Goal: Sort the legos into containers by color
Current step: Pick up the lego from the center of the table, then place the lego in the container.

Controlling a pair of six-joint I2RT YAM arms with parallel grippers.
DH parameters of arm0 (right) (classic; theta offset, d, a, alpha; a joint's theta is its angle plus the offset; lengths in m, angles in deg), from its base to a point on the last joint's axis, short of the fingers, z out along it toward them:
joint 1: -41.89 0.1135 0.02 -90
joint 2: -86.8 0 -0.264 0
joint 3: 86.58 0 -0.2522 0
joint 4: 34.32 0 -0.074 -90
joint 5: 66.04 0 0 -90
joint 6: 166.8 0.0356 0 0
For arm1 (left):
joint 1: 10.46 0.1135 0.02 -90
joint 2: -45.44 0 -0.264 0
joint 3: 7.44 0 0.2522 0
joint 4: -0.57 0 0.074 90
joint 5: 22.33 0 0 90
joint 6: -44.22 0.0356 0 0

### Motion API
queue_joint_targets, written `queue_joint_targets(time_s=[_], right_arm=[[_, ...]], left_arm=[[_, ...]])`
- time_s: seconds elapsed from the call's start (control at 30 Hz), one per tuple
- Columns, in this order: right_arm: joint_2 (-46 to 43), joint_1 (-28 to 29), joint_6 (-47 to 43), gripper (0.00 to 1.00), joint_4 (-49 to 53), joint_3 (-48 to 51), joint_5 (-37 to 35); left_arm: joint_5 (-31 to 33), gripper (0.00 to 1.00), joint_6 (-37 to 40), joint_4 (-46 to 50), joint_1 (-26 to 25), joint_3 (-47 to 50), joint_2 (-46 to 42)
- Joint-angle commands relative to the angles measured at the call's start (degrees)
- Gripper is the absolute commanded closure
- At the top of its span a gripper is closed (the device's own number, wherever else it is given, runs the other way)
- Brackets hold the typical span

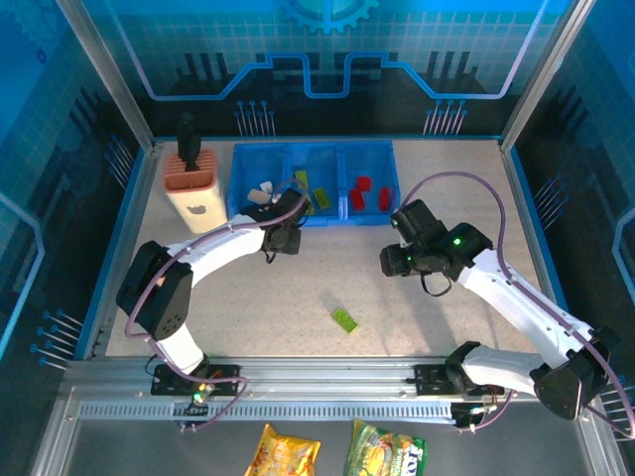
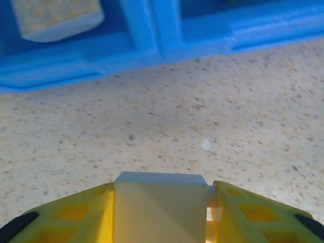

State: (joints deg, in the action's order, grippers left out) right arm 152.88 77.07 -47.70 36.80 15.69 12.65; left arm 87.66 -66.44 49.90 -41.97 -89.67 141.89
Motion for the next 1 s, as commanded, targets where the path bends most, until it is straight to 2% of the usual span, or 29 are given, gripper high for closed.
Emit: queue_joint_targets(time_s=[0.0, 0.23, 0.53, 0.77, 0.97], right_arm=[[0.27, -0.64, -0.88, 0.48, -0.2, -1.78, 0.82], [0.1, -0.63, -0.89, 0.48, -0.06, -1.69, 0.71], [-0.57, -0.74, -0.71, 0.48, 0.12, -1.27, 0.24], [-1.58, -0.86, -0.28, 0.48, 0.51, -0.15, -0.11], [-2.1, -0.92, -0.12, 0.48, 0.91, 0.15, -0.3]], left_arm=[[1.59, 0.54, 0.88, 2.81, 3.14, -3.14, -2.42], [0.07, 0.54, 4.58, 1.77, 9.58, -7.35, 0.22], [-0.91, 0.54, 7.74, 1.43, 14.57, -18.91, 12.02], [-2.59, 0.54, 7.77, 1.95, 16.55, -25.39, 20.45], [-0.8, 0.52, 7.59, 4.06, 16.99, -28.99, 24.25]])
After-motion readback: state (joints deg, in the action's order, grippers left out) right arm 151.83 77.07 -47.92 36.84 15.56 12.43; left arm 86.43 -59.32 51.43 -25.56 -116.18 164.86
